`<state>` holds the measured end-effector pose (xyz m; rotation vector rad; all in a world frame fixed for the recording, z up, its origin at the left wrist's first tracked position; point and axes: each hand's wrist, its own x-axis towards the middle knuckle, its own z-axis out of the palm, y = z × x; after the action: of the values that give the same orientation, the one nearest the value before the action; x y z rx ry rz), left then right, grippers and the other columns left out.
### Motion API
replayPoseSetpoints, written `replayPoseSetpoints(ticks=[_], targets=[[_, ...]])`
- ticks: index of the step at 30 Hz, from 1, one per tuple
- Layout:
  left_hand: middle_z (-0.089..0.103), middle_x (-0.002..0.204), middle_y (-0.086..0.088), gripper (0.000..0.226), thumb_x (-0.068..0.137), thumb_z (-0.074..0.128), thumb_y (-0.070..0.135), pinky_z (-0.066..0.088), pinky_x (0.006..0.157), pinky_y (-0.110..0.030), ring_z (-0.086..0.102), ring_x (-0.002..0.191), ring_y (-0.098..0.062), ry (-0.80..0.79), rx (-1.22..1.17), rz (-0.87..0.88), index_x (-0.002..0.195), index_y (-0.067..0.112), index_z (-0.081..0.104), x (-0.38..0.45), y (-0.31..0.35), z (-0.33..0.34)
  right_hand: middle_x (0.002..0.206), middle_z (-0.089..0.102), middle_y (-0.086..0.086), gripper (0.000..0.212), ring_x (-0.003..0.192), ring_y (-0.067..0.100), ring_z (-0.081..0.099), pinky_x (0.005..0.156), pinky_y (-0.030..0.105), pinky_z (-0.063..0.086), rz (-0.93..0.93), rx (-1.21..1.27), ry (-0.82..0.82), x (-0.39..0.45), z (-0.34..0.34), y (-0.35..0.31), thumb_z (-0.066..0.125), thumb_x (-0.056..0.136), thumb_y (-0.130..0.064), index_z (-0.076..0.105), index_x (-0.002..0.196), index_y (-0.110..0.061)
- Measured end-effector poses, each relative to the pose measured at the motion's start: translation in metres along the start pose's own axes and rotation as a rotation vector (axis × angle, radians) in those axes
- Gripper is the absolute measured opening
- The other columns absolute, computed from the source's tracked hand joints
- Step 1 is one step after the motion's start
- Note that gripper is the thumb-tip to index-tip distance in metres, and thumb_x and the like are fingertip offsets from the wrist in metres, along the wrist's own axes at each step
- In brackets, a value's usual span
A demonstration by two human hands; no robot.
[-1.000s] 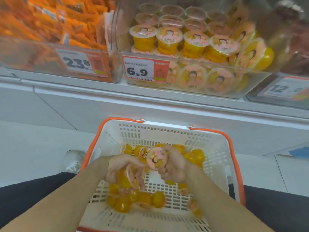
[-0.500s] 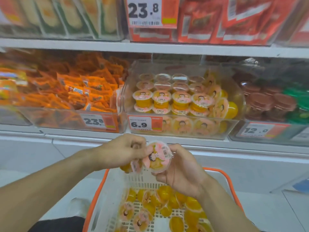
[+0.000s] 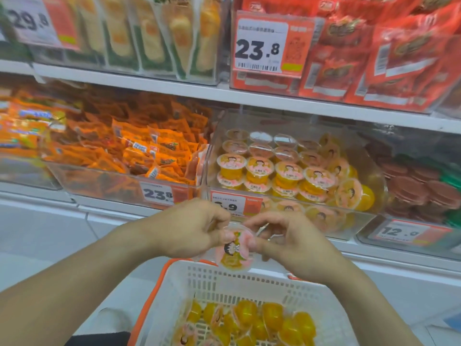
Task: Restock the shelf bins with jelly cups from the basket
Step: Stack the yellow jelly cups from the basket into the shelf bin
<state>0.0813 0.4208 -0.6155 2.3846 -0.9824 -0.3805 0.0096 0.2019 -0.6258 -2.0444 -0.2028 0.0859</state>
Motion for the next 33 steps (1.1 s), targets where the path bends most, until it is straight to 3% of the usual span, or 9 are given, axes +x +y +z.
replayPoseSetpoints(ticks=[5, 9, 12, 15, 17, 21, 27, 31, 33], targets=[[0.068, 0.067, -0.004, 0.036, 0.091, 0.064, 0.05, 0.053, 0.069, -0.044, 0.064, 0.065, -0.016, 0.188, -0.119, -0.043, 0.076, 0.017, 0.058, 0.0, 0.001, -0.011, 0.08, 0.07, 0.012, 0.012, 0.068, 0.033, 0.072, 0.068, 0.044, 0.061, 0.076, 0.249, 0.231, 0.008, 0.009, 0.0, 0.072, 0.086, 0.001, 0.064, 0.093, -0.005], [0.068, 0.069, 0.004, 0.027, 0.091, 0.066, 0.043, 0.053, 0.073, -0.042, 0.064, 0.065, -0.012, 0.212, -0.166, -0.046, 0.08, 0.018, 0.064, -0.001, 0.001, -0.01, 0.08, 0.07, 0.025, 0.019, 0.076, 0.041, 0.073, 0.064, 0.032, 0.06, 0.168, 0.714, 0.322, 0.007, 0.018, -0.008, 0.06, 0.088, 0.014, 0.048, 0.092, -0.001], [0.067, 0.071, -0.001, 0.022, 0.094, 0.065, 0.031, 0.052, 0.074, -0.044, 0.063, 0.068, -0.02, 0.287, -0.222, -0.031, 0.078, 0.016, 0.062, 0.002, 0.0, -0.003, 0.082, 0.069, 0.025, 0.021, 0.082, 0.04, 0.073, 0.066, 0.033, 0.061, 0.195, 0.809, 0.27, 0.008, 0.023, -0.009, 0.058, 0.088, 0.014, 0.046, 0.092, -0.004], [0.066, 0.065, -0.006, 0.024, 0.094, 0.065, 0.03, 0.053, 0.075, -0.045, 0.064, 0.071, -0.024, 0.331, -0.225, -0.067, 0.077, 0.017, 0.055, 0.005, -0.003, -0.003, 0.087, 0.069, 0.027, 0.019, 0.079, 0.037, 0.073, 0.065, 0.038, 0.062, 0.229, 0.623, 0.232, 0.013, 0.018, -0.013, 0.063, 0.09, 0.006, 0.047, 0.095, -0.003], [0.065, 0.065, -0.005, 0.023, 0.094, 0.065, 0.03, 0.054, 0.076, -0.045, 0.064, 0.072, -0.023, 0.354, -0.232, -0.081, 0.077, 0.017, 0.055, 0.007, -0.004, -0.004, 0.094, 0.069, 0.023, 0.026, 0.075, 0.033, 0.072, 0.062, 0.041, 0.061, 0.196, 0.311, 0.271, 0.019, 0.01, -0.014, 0.071, 0.089, -0.013, 0.049, 0.095, -0.002], [0.066, 0.069, -0.004, 0.021, 0.094, 0.064, 0.028, 0.053, 0.077, -0.046, 0.064, 0.075, -0.022, 0.405, -0.233, -0.1, 0.078, 0.017, 0.056, 0.009, -0.004, -0.005, 0.079, 0.068, -0.006, 0.018, 0.069, 0.015, 0.066, 0.064, 0.034, 0.055, -0.085, -0.34, 0.336, 0.044, -0.009, -0.026, 0.075, 0.085, -0.038, 0.06, 0.083, -0.028], [0.068, 0.071, -0.002, 0.02, 0.096, 0.062, 0.031, 0.052, 0.07, -0.034, 0.065, 0.066, -0.012, 0.583, -0.363, -0.125, 0.083, 0.016, 0.063, 0.014, 0.005, -0.011, 0.073, 0.07, -0.006, 0.012, 0.066, 0.011, 0.064, 0.064, 0.022, 0.052, -0.197, -0.394, 0.428, 0.078, -0.027, -0.053, 0.08, 0.083, -0.031, 0.07, 0.08, -0.024], [0.072, 0.072, -0.003, 0.017, 0.093, 0.058, 0.016, 0.044, 0.061, -0.016, 0.065, 0.067, 0.001, 0.563, -0.404, -0.24, 0.081, 0.009, 0.067, 0.012, 0.006, -0.01, 0.072, 0.067, -0.01, 0.012, 0.065, 0.001, 0.059, 0.058, 0.01, 0.04, -0.154, -0.532, 0.452, 0.103, -0.029, -0.056, 0.077, 0.085, -0.03, 0.07, 0.081, -0.023], [0.071, 0.066, -0.003, 0.017, 0.091, 0.057, 0.012, 0.044, 0.056, -0.018, 0.064, 0.061, -0.003, 0.602, -0.428, -0.263, 0.077, 0.008, 0.067, 0.01, 0.005, -0.008, 0.071, 0.066, -0.01, 0.015, 0.064, 0.0, 0.056, 0.054, 0.009, 0.036, -0.12, -0.578, 0.405, 0.111, -0.025, -0.051, 0.078, 0.085, -0.033, 0.069, 0.08, -0.023]])
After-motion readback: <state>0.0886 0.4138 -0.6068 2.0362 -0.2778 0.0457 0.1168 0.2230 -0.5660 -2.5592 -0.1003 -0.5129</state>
